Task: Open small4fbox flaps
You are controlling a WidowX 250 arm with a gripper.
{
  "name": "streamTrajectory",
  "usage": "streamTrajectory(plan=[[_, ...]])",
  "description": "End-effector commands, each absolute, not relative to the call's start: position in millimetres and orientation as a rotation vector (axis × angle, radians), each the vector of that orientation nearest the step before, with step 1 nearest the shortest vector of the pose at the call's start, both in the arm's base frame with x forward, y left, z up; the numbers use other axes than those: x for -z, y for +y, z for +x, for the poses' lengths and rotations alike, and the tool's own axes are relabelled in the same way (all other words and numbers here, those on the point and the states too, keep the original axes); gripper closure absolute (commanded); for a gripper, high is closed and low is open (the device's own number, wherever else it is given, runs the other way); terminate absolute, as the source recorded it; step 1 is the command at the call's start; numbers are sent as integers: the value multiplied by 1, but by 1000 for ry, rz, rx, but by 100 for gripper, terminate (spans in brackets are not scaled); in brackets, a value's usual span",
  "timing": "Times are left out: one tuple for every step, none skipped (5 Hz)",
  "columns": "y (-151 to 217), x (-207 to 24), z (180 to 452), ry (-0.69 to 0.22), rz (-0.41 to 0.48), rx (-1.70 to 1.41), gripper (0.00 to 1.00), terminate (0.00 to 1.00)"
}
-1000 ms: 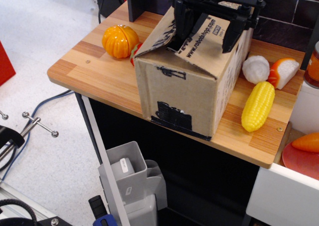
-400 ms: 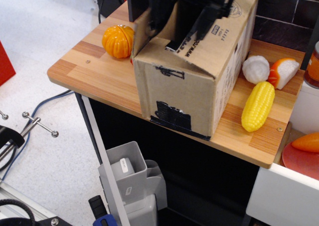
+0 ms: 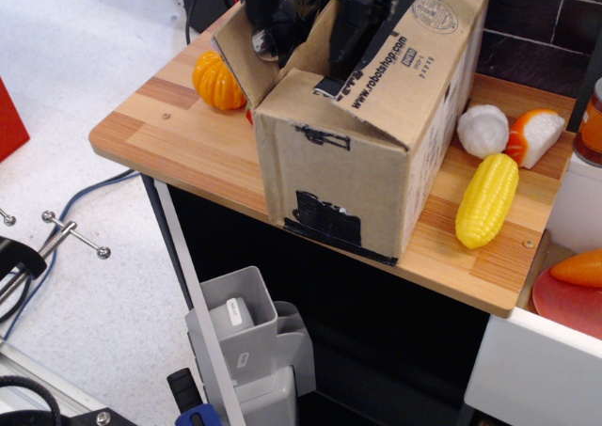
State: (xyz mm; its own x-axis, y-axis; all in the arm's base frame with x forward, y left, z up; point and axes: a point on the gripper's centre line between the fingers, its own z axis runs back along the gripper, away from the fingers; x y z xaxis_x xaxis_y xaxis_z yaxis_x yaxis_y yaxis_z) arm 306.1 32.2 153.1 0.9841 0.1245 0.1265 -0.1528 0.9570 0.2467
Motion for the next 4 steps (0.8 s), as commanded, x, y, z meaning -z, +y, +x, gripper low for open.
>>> streamTrajectory(plan=[[58,-159,303,-167,203,-155,0,0],[65,-148,299,-173,173,-152,0,0],[70,-140,300,-185,152,-151,0,0],[69,-135,302,-190,122,-157,0,0]])
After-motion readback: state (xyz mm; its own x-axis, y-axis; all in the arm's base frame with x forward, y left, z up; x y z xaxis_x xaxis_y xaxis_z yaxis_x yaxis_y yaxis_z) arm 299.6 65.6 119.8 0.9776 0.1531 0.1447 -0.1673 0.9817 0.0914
